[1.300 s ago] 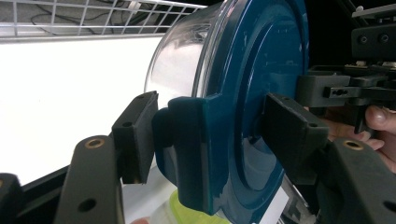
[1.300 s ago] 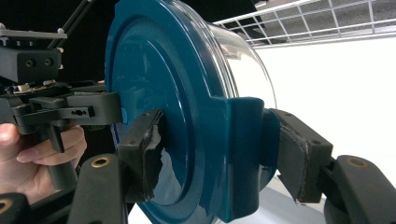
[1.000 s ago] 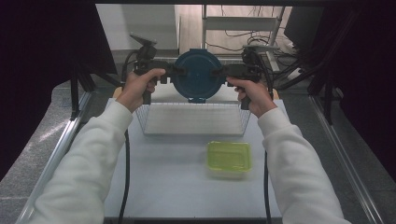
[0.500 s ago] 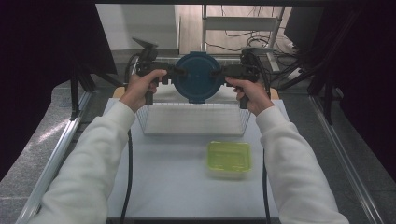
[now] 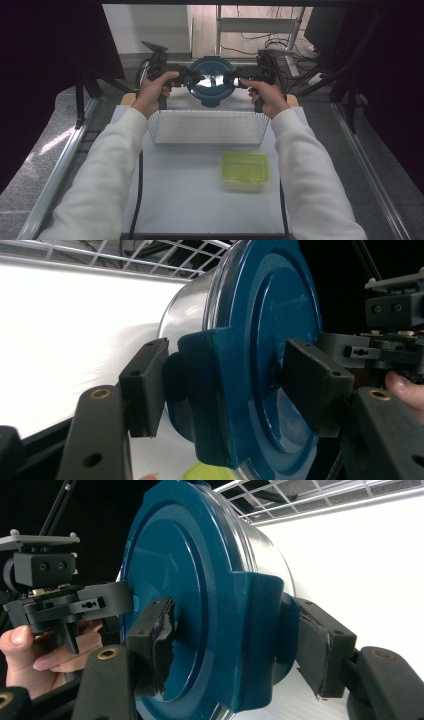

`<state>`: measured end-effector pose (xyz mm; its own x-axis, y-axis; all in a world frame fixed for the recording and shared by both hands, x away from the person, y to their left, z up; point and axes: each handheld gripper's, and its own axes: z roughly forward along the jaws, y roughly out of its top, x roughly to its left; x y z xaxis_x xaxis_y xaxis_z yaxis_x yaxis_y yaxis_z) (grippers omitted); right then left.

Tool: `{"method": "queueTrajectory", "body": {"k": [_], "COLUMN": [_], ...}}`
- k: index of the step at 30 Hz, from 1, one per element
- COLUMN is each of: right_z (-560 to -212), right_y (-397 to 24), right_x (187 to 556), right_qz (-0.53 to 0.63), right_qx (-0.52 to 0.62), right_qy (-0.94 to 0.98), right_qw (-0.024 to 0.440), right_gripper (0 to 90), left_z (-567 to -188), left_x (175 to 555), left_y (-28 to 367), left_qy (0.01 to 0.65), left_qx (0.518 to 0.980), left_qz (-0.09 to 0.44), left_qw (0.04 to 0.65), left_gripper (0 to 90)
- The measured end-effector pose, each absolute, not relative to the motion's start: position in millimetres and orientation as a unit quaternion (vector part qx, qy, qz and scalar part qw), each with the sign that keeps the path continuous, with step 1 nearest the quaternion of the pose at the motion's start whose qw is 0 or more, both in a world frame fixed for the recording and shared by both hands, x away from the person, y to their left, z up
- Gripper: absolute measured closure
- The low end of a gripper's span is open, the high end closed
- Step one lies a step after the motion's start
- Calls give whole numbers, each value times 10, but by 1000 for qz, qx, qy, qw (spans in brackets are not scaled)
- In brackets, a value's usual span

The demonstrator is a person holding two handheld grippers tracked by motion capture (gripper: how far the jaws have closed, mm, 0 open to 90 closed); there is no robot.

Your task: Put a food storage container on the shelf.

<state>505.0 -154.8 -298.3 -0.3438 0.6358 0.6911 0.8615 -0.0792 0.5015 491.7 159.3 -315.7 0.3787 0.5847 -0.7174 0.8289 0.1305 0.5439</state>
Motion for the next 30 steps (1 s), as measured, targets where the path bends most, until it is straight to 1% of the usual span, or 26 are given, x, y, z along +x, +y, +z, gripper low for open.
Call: {"method": "queueTrajectory", "body": {"k": [11, 20, 26, 27, 28, 30], "right_z": [-3058, -3121, -3132, -3134, -3129, -3111], "right_y": [-1554, -1541, -1535, -1531, -1517, -1477], "right_x": [5157, 5204, 5203, 5199, 5188, 5158], "right_qz": [-470, -468, -472, -473, -474, -471], "right_qx": [-587, -598, -596, -596, -595, -592], "right_qy": [-645, -634, -634, -634, -636, -644], "right_qw": [139, 145, 142, 140, 131, 111], "right_gripper": [361, 341, 332, 322, 290, 185], "left_z": [-3219, -3284, -3295, -3297, -3292, -3257], "left_x": [5005, 5055, 5052, 5047, 5034, 4997], "left_y": [1580, 1578, 1581, 1578, 1571, 1556], "left_qy": [569, 586, 585, 584, 585, 586], "left_qx": [629, 609, 606, 606, 606, 611], "left_qz": [-126, -134, -132, -129, -120, -95], "left_qw": [515, 517, 522, 524, 526, 524], "left_gripper": [368, 366, 361, 358, 350, 292]}}
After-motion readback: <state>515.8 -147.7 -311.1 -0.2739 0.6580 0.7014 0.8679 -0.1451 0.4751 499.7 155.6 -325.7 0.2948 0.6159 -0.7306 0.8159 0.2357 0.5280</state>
